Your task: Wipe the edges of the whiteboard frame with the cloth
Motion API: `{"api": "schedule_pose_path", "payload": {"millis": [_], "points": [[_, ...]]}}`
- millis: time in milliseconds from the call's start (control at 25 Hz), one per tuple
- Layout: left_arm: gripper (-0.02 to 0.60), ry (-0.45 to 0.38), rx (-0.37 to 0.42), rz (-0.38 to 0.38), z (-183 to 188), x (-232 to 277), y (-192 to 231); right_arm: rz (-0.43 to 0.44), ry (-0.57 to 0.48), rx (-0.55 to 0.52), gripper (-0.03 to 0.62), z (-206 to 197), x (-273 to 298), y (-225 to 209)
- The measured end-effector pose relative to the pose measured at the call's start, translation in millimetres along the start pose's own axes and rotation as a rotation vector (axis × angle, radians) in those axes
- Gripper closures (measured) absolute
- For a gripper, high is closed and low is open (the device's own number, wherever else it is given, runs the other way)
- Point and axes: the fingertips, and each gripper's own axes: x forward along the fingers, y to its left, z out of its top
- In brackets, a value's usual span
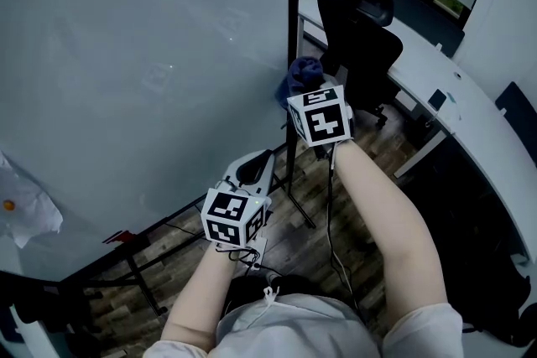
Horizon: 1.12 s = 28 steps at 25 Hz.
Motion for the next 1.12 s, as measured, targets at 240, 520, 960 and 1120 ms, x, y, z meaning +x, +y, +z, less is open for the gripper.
{"api": "schedule_pose_path", "payload": {"millis": [240, 520, 960, 1120], "points": [[0.561, 0.045, -0.066, 0.018, -33.9, 2.4, 17.2, -0.019, -0.006, -0.024, 0.516, -26.1, 9.8, 14.3], [0.561, 0.118, -0.137, 0.033, -83.3, 6.9, 30.7, -0.017, 0.091, 0.02, 0.516, -93.1, 32.8, 18.2], [0.561, 0.237, -0.232, 0.066, -166.1, 0.9, 43.4, 0.026, 0.304, 0.071, 0.516, -211.8, 74.1, 42.8], [0.561, 0.262, -0.265, 0.088, -189.4, 2.0, 46.1, 0.035, 0.356, 0.087, 0.514, -243.4, 82.6, 47.2]]}}
